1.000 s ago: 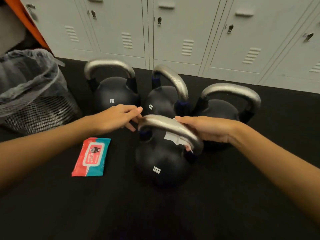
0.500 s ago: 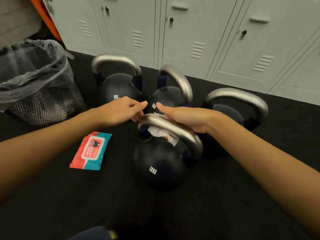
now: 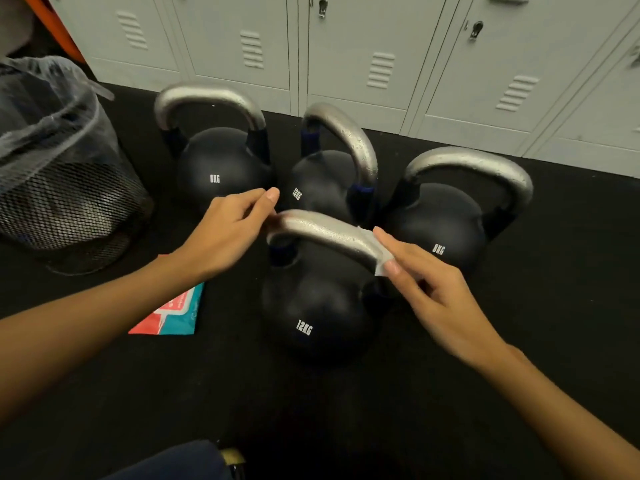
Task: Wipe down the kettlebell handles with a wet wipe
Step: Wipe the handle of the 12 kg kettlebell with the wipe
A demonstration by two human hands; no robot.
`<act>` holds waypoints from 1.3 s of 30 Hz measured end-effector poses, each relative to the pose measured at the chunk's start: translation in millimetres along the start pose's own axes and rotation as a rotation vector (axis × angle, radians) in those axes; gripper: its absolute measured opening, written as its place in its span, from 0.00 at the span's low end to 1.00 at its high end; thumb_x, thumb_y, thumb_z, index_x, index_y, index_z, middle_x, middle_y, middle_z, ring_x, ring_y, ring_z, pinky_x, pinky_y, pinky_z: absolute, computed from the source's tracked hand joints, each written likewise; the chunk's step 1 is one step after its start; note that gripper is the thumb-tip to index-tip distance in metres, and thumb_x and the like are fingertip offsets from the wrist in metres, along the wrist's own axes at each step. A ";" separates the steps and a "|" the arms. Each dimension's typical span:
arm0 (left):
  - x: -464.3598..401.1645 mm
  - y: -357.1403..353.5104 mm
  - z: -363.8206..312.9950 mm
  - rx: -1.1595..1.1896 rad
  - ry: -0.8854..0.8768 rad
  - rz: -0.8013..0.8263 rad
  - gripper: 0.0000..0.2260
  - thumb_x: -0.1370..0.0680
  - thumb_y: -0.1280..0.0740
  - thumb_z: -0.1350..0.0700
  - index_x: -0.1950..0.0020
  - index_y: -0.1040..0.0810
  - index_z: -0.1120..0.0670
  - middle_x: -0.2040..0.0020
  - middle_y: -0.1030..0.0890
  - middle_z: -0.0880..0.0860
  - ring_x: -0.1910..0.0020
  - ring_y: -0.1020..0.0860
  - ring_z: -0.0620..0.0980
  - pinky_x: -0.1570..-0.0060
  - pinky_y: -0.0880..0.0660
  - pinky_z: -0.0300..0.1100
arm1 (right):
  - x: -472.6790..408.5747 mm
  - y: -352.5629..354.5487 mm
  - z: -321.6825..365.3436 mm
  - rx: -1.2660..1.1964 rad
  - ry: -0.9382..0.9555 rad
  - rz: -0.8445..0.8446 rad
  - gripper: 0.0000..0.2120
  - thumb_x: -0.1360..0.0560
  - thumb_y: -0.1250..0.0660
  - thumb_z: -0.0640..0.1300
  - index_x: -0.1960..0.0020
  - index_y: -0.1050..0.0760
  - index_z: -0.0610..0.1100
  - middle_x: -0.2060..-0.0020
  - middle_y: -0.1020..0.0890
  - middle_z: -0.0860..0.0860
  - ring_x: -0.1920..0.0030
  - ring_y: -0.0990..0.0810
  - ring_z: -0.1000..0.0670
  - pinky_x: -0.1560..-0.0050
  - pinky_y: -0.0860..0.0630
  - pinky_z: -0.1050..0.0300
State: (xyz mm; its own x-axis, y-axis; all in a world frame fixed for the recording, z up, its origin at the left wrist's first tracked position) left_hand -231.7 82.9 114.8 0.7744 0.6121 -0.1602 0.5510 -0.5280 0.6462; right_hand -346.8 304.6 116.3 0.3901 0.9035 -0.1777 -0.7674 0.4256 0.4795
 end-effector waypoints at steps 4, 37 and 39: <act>-3.4 -0.5 -1.9 0.003 -0.015 -0.003 0.20 0.18 0.45 0.44 0.61 0.22 0.52 0.63 0.20 0.58 0.61 0.22 0.53 0.53 0.26 0.58 | -7.2 -4.0 17.6 0.270 0.185 0.007 0.21 0.19 0.37 0.40 0.27 0.31 0.45 0.30 0.28 0.52 0.29 0.31 0.56 0.30 0.34 0.62; -6.5 -48.2 10.7 0.384 0.202 0.238 0.19 0.25 0.45 0.43 0.61 0.27 0.58 0.65 0.26 0.53 0.60 0.28 0.46 0.47 0.33 0.50 | 1.5 -8.4 -25.2 -0.149 -0.336 -0.111 0.18 0.17 0.49 0.54 0.40 0.22 0.52 0.49 0.17 0.53 0.47 0.21 0.59 0.47 0.30 0.72; -6.2 -51.5 14.8 0.496 0.303 0.238 0.16 0.29 0.42 0.42 0.60 0.26 0.55 0.65 0.25 0.52 0.58 0.28 0.47 0.46 0.34 0.47 | 1.6 -9.0 -25.1 -0.164 -0.337 -0.113 0.18 0.17 0.49 0.54 0.41 0.22 0.51 0.50 0.17 0.52 0.47 0.20 0.59 0.49 0.30 0.73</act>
State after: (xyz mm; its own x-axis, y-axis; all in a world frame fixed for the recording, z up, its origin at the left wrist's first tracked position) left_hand -260.2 97.6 71.5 0.8107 0.5460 0.2113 0.5098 -0.8358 0.2038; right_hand -352.0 303.4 90.1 0.6015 0.7945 0.0834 -0.7702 0.5490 0.3248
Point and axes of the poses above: each hand's wrist, its own x-axis away from the middle knuckle, its own y-axis out of the back of the hand, z = x × y, the point moved 9 cm from there along -x, towards the middle knuckle
